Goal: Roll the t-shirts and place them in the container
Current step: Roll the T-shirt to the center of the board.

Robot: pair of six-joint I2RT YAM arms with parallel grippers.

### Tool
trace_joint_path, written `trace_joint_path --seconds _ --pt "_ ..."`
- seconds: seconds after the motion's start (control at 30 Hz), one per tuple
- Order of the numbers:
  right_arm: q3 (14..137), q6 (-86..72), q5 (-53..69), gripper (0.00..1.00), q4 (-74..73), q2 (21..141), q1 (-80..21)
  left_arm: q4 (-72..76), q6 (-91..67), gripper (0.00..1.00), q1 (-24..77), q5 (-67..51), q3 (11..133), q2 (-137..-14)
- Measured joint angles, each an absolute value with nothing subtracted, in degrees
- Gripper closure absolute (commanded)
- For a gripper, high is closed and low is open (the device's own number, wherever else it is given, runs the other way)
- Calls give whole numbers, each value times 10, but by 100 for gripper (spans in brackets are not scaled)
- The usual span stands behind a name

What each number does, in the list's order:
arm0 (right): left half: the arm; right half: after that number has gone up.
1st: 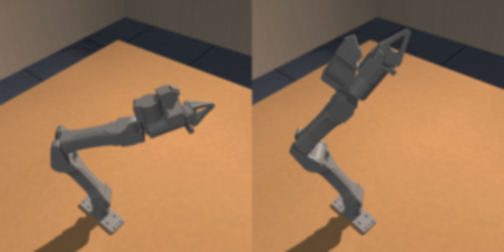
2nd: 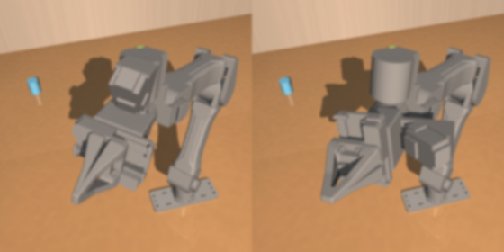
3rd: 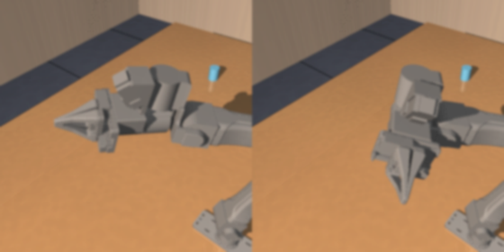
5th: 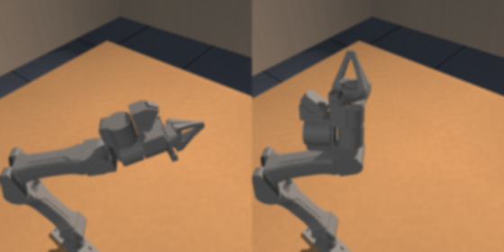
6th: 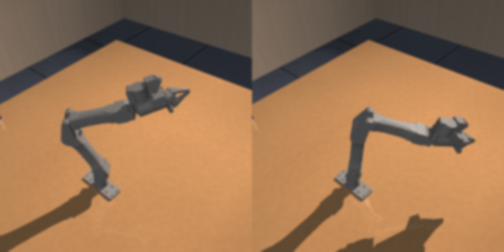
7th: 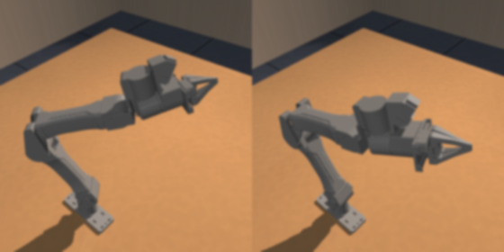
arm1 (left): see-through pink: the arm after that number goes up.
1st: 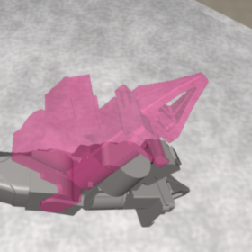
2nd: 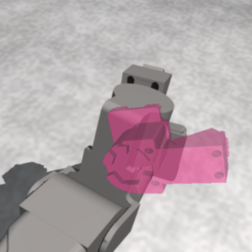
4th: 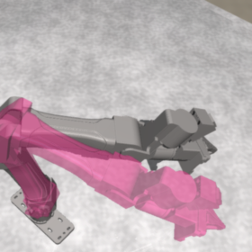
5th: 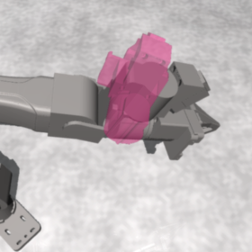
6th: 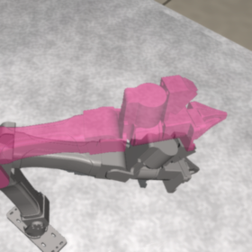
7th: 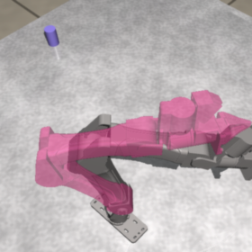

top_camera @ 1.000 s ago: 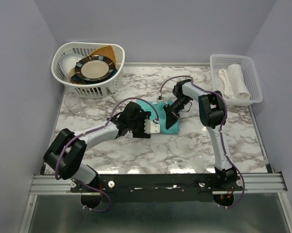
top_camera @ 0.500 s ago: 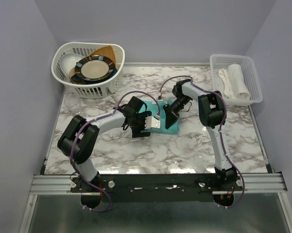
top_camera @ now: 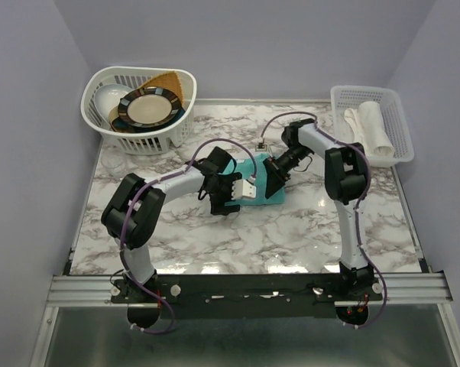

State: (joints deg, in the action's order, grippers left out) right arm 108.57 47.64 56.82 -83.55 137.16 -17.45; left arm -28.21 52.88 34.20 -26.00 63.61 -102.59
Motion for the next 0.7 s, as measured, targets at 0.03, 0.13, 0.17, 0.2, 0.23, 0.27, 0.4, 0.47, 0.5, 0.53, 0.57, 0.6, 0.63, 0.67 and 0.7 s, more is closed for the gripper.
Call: trace_joint_path --seconds 0.03,0.13,0.17,0.2,0.23,0.27,0.4,0.47,0.5,0.53,0.57,0.6,0.63,0.67,0.7 --pt "1063 485 554 1 -816 1347 -168 -284 529 9 342 -260 638 -1027" --pt "987 497 520 0 -785 1257 -147 -294 530 9 338 -263 647 -1032" --pt "959 499 513 0 -767 1222 -143 -298 530 9 337 -265 650 -1034" --pt "928 500 501 0 -740 1189 -139 -312 529 9 333 -269 663 -1041" --pt "863 502 484 0 -695 1117 -133 -322 528 9 328 -273 675 -1049" --pt "820 506 478 0 -663 1067 -131 -327 528 9 325 -275 682 -1053" --pt "604 539 416 0 -455 847 -156 -364 521 8 306 -298 726 -1082" --pt "518 569 390 0 -367 787 -183 -374 519 2 303 -307 730 -1085" --pt "506 580 381 0 -334 783 -187 -381 519 2 300 -310 731 -1085" --pt "467 595 370 0 -298 777 -209 -387 517 2 299 -316 731 -1085" --pt "454 604 362 0 -277 779 -220 -391 516 1 300 -317 732 -1085" --pt "445 610 356 0 -259 780 -228 -392 516 1 300 -319 732 -1085" --pt "435 617 351 0 -234 780 -240 -397 514 2 300 -322 733 -1085" --pt "421 630 344 0 -197 778 -253 -400 513 2 300 -323 734 -1085" --pt "411 635 340 0 -173 775 -262 -403 512 2 300 -326 735 -1085"
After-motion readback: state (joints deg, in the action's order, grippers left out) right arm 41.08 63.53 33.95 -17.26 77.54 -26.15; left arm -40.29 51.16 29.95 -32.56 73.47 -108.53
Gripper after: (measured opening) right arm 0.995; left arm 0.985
